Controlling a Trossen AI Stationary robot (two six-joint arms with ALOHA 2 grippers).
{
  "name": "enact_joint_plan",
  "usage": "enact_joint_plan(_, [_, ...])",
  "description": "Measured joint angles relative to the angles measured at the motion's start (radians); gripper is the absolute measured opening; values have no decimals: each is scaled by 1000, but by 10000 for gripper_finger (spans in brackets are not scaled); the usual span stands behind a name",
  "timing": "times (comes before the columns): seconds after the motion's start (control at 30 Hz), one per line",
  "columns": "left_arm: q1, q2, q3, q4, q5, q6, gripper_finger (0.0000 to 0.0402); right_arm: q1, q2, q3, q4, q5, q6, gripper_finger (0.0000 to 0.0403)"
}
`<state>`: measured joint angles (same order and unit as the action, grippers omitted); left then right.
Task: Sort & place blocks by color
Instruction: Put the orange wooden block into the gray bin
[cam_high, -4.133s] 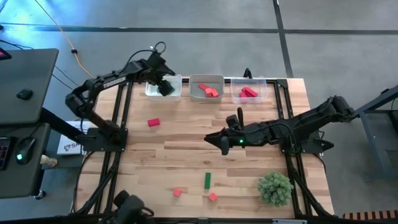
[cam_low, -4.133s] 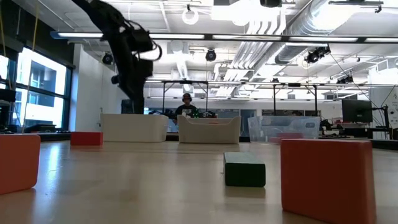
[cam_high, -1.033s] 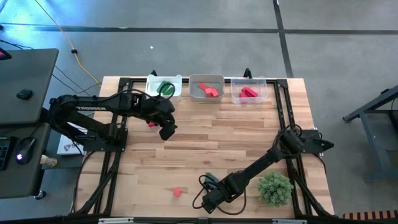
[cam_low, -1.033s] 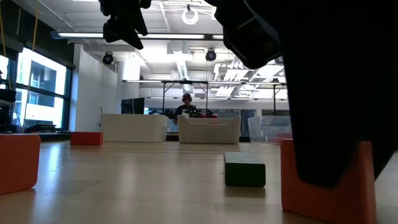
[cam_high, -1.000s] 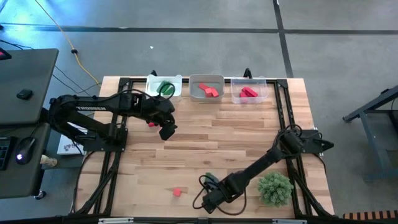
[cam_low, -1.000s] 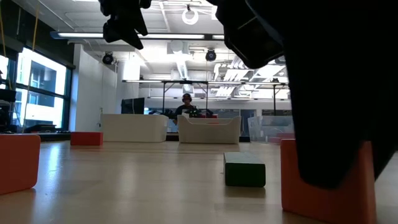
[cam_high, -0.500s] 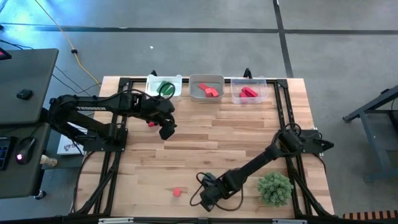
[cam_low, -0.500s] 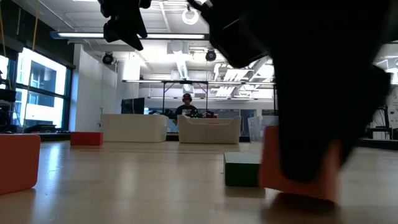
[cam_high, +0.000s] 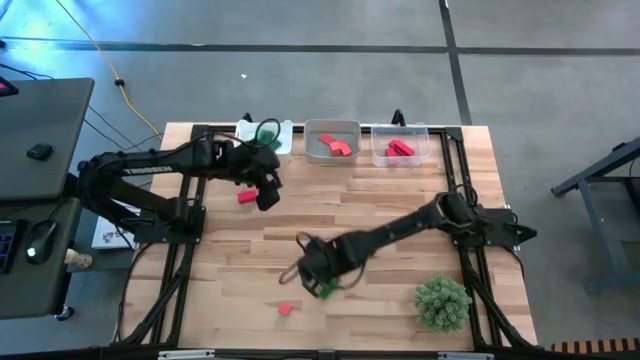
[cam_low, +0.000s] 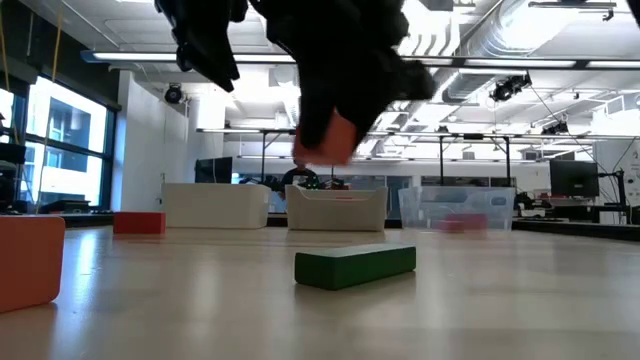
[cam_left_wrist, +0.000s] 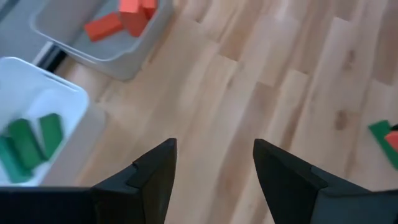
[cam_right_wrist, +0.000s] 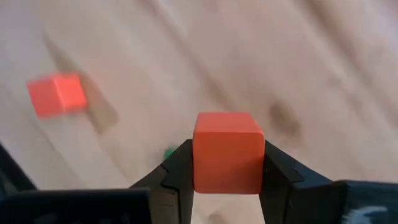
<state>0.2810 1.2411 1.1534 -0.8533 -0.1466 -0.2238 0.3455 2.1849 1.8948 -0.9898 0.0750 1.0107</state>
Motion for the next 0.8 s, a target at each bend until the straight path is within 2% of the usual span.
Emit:
enact_joint_plan(0.2, [103,0,0,0,0,86,202,-106,0,112,-105,49,-98,104])
enact_joint_plan(0.43, [201,0,0,0,0,166,202,-218,-1,184,-152,92,-185,104])
enact_joint_plan(0.8, [246,0,0,0,1,220,202,-379,-2,207,-154,153,-309,104])
